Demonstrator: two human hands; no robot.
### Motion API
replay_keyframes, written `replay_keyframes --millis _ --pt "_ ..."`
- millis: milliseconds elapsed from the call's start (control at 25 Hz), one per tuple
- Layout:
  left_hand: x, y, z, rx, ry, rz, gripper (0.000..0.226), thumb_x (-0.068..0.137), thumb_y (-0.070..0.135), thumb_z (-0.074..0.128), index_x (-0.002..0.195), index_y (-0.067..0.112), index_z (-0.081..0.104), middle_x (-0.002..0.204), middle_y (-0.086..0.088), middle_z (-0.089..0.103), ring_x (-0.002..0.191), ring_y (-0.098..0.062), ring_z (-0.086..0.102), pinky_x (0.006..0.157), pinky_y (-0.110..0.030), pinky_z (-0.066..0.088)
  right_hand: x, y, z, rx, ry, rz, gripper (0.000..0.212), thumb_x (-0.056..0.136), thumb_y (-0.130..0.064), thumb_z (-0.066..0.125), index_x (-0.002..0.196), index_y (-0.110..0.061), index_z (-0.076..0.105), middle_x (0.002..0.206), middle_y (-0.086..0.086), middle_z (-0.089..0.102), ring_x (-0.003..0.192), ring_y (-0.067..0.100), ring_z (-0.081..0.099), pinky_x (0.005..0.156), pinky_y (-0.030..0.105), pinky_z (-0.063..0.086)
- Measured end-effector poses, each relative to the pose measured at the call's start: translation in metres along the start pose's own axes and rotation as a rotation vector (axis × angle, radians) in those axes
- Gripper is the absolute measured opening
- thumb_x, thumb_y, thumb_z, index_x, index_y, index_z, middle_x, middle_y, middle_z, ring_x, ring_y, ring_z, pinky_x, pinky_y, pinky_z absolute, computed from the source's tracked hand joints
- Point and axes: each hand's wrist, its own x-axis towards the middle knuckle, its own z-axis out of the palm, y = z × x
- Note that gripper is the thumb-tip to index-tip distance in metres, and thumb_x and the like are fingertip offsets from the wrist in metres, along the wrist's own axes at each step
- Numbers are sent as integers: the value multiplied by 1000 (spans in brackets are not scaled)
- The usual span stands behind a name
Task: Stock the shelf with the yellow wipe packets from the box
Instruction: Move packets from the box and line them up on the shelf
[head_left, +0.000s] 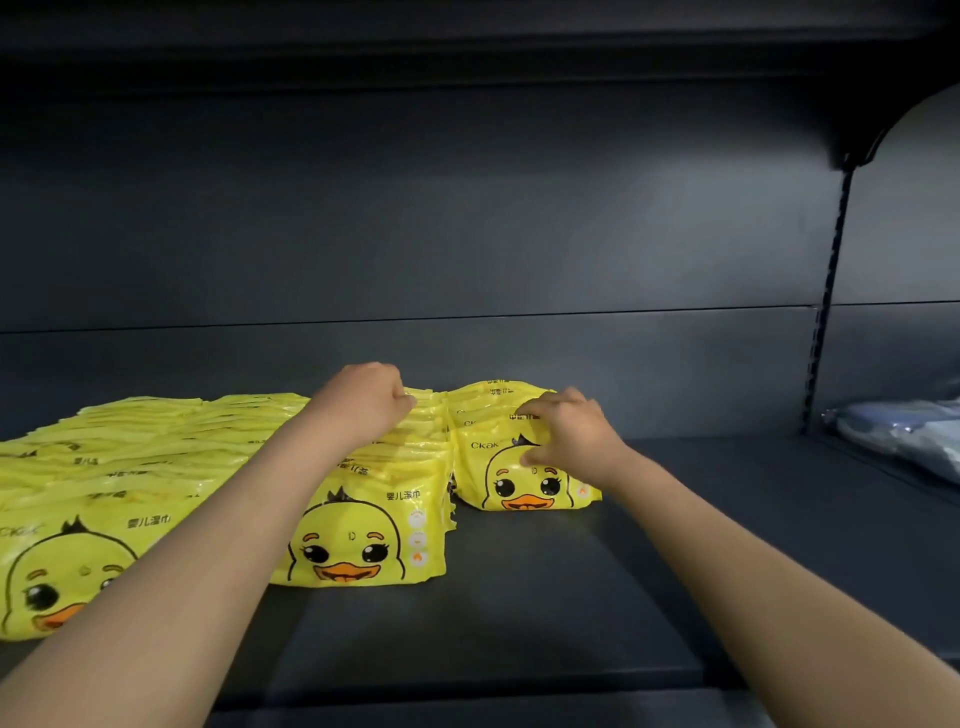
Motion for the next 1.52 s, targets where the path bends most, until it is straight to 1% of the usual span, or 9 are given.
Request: replay_keyframes --millis 80,320,440,640,800,880,1080,1400,1520 --pt "-4 1 1 -2 -20 9 18 93 29 49 80 16 53 84 -5 51 81 -23 49 73 -30 41 -3 1 5 -21 57 5 60 81 -38 68 135 -26 47 131 -2 51 123 21 36 96 34 31" --pt "-10 13 4 -60 -5 25 19 92 28 50 81 13 54 87 -7 53 82 -23 48 71 -29 37 -9 -6 10 -98 72 36 64 87 -39 61 143 -24 36 137 3 42 126 24 32 100 36 31" --pt "-15 15 4 -126 29 26 23 92 28 50 97 9 63 102 -5 63 99 -24 55 79 -30 41 -10 -11 4 -154 47 85 66 87 -42 60 143 -20 35 140 6 38 128 25 33 103 39 32" --pt "-29 9 0 -159 61 58 21 92 30 51 101 15 62 107 0 64 102 -19 55 85 -34 48 -18 -19 -19 -141 -2 151 55 90 -41 54 136 -13 42 138 8 44 128 28 39 101 44 36" --pt "-43 6 -10 -146 88 73 20 91 31 50 102 17 60 108 1 63 101 -18 55 88 -38 48 -32 -27 -45 -107 -27 166 53 89 -41 55 134 -15 44 134 8 49 124 27 43 98 42 40" --pt "-57 8 -17 -127 97 78 25 92 32 50 109 16 58 114 -1 61 106 -20 54 91 -40 47 -44 -32 -57 -91 -40 155 52 88 -41 56 132 -17 46 130 7 52 121 27 45 96 40 42" --pt "-113 22 -35 -48 128 81 38 93 34 48 125 14 48 125 -4 54 117 -24 49 98 -42 42 -90 -45 -86 -42 -81 176 53 85 -41 59 130 -14 47 130 9 53 120 29 48 98 42 44" --pt "-256 46 -53 -16 86 -34 39 92 34 50 125 13 49 126 -7 52 118 -25 46 98 -44 41 -215 -78 -112 86 -95 94 49 85 -38 60 125 -11 49 124 12 54 114 31 50 95 42 44" --pt "-314 54 -49 -18 27 -40 38 93 34 49 125 14 50 127 -6 51 118 -24 47 98 -43 41 -271 -95 -106 100 -146 96 55 88 -36 59 133 -10 42 131 15 50 121 33 46 97 41 43"
